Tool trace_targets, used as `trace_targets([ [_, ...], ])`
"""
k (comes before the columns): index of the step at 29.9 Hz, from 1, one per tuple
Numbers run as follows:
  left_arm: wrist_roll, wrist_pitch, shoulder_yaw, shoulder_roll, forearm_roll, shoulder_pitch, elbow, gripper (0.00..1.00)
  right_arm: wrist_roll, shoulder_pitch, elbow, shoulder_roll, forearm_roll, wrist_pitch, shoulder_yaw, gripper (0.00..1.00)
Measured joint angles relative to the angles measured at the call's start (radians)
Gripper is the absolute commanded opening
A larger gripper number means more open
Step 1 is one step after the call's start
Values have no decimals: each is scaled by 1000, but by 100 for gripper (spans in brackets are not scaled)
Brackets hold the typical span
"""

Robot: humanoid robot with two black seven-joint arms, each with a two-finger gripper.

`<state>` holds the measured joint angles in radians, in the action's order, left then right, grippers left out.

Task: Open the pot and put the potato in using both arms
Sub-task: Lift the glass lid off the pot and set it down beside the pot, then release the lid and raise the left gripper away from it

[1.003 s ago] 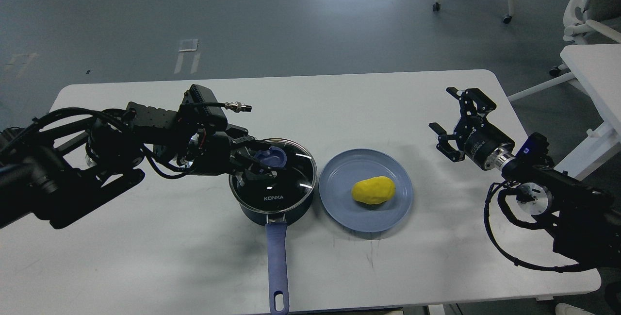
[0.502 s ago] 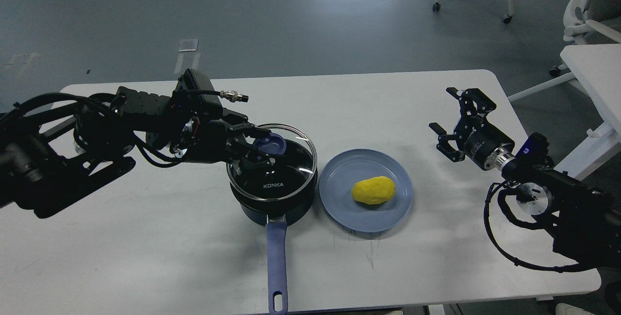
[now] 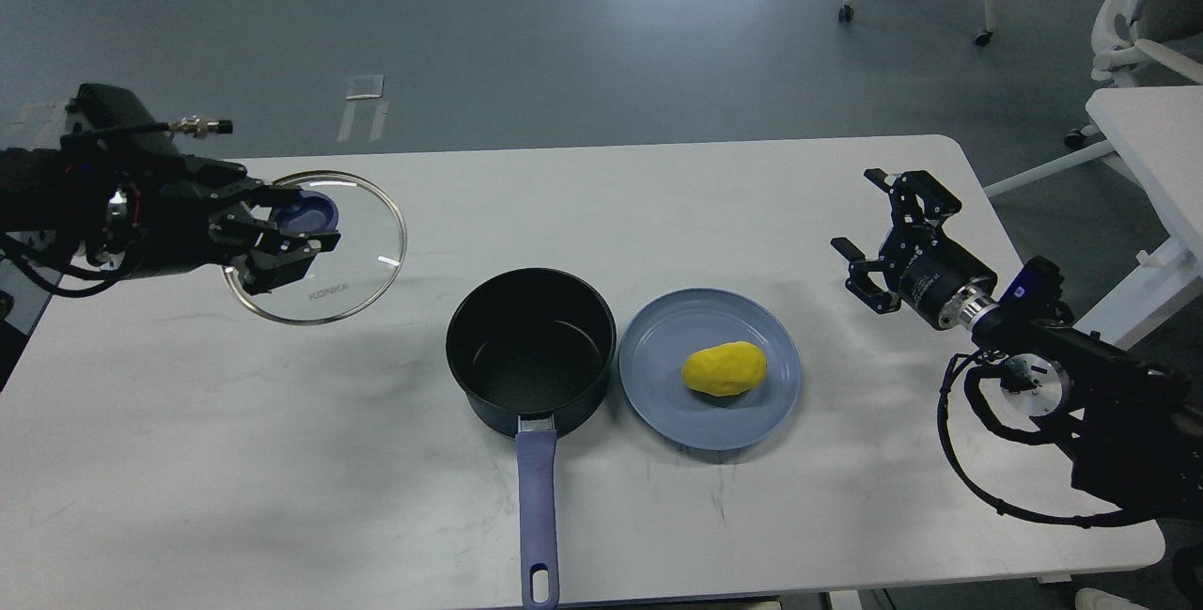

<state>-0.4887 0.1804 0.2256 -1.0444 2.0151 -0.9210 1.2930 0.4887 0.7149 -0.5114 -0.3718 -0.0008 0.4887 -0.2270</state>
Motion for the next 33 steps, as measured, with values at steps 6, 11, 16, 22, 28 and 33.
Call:
trace_targets([
  [6,0,-91,-29,-7,-18,122,-76,44,0,0,0,0,-1,0,0,97],
  [11,0,-117,-29,22,-19,181,-151,45,0,0,1,1,-1,0,0,97],
  [16,0,-133,-29,48,-20,217,-220,45,0,-1,1,1,-1,0,0,97],
  [22,0,-158,-29,81,-30,250,-262,50,0,-1,1,-1,-1,0,0,97],
  [28,0,-166,-29,84,-47,261,-274,64,0,-2,2,0,-1,0,0,97],
  [33,0,-172,-29,100,-54,274,-288,97,0,-2,2,0,-1,0,0,97],
])
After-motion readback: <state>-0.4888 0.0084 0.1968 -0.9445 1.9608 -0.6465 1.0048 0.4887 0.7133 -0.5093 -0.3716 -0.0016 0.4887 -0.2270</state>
